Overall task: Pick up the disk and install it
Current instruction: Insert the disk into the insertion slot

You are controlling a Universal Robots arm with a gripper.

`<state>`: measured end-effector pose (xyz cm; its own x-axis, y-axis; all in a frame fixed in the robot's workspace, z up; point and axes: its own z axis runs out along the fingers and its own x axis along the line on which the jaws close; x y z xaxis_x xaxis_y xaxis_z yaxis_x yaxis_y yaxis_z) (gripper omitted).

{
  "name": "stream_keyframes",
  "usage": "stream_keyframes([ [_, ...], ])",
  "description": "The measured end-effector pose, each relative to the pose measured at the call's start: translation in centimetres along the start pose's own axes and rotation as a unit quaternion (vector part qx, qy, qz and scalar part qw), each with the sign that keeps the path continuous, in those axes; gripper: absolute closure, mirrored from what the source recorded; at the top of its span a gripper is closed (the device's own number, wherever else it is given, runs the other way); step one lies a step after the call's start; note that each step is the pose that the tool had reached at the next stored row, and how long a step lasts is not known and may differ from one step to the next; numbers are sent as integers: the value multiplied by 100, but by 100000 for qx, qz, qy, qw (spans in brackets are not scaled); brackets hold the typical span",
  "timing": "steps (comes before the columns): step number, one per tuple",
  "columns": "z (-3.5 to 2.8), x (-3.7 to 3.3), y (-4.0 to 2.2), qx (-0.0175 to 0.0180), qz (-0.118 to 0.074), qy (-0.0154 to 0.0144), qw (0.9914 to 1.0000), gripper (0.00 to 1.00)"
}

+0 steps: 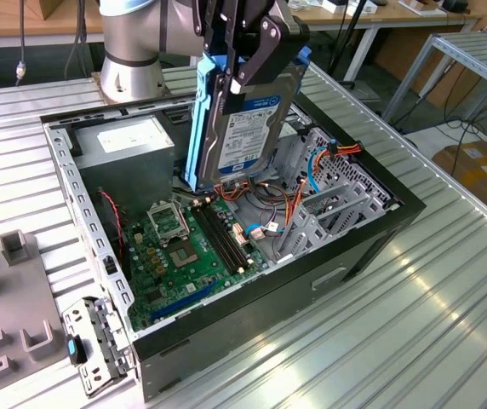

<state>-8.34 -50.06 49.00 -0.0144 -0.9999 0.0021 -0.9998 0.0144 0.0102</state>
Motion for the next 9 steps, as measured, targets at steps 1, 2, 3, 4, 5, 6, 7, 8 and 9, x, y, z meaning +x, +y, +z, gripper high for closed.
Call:
stream_keyframes([
  [1,0,6,-3,-16,1,2,100000,63],
  [2,0,12,-6,-24,1,1,100000,63],
  [3,0,18,-9,-33,2,1,100000,63],
  [4,0,24,-11,-41,3,3,100000,63],
  [5,0,33,-16,-56,5,3,100000,63],
  [6,0,47,-23,-75,2,1,100000,63],
  [7,1,61,-30,-93,3,0,100000,63],
  [8,0,72,-36,-111,6,6,100000,63],
  [9,0,87,-43,-127,6,3,100000,63],
])
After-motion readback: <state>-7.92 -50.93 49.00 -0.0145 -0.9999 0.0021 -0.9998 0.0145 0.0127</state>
